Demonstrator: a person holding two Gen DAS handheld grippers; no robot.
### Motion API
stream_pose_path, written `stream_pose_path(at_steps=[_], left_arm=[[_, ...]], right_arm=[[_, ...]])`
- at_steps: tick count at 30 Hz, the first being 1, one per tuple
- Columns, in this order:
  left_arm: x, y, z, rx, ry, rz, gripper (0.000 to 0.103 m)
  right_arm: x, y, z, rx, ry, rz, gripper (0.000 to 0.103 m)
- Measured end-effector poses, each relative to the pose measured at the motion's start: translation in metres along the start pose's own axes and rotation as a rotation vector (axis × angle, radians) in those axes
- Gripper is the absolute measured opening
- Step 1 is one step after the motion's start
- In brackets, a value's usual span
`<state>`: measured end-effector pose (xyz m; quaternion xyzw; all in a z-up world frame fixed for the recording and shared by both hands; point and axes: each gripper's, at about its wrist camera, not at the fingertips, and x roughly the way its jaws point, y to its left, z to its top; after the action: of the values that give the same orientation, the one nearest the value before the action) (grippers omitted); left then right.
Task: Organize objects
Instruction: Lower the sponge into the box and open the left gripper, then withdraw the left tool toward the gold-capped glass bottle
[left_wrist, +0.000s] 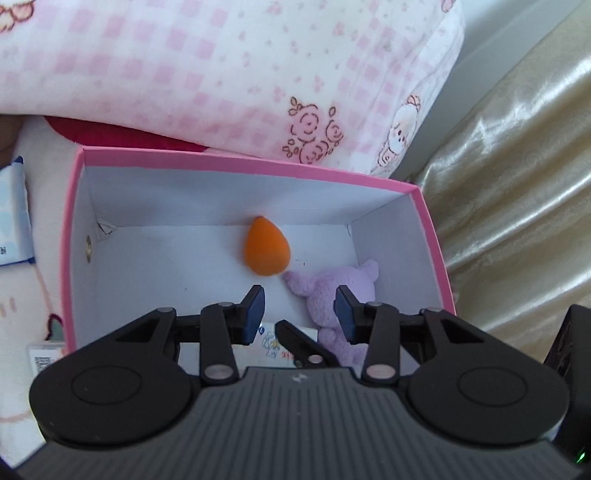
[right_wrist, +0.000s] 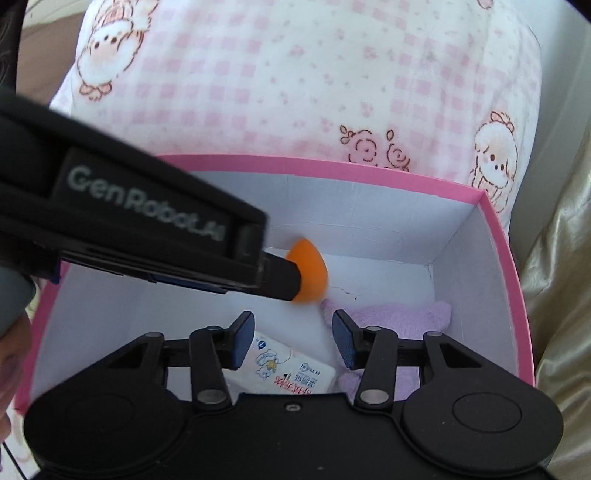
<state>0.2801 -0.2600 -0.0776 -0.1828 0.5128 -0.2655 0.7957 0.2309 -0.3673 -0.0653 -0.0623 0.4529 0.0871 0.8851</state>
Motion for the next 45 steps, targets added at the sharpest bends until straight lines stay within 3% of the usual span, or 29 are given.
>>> stream_pose_path(at_steps=[8, 21, 37, 45], left_arm=[[-0.04, -0.019, -0.012, 0.137, 0.049, 0.066, 0.04], [-0.167, -0.054, -0.029, 0.288, 0.04, 0.105, 0.045], [-0.269, 0.006, -0.064, 0.269, 0.002, 0.144, 0.047], [-0.287, 0.052, -0.072, 0.199, -0.011, 0.19, 0.051]], right_arm=[[-0.048, 0.0, -0.024, 0.11, -0.058, 0.061, 0.054], [-0.159, 0.057, -0.011, 0.001, -0.119, 0.084, 0.06], [-0.224, 0.12, -0.024, -0.128, -0.168, 0.167, 0.068], [-0.213, 0.169, -0.034, -0.221, -0.187, 0.245, 0.071]])
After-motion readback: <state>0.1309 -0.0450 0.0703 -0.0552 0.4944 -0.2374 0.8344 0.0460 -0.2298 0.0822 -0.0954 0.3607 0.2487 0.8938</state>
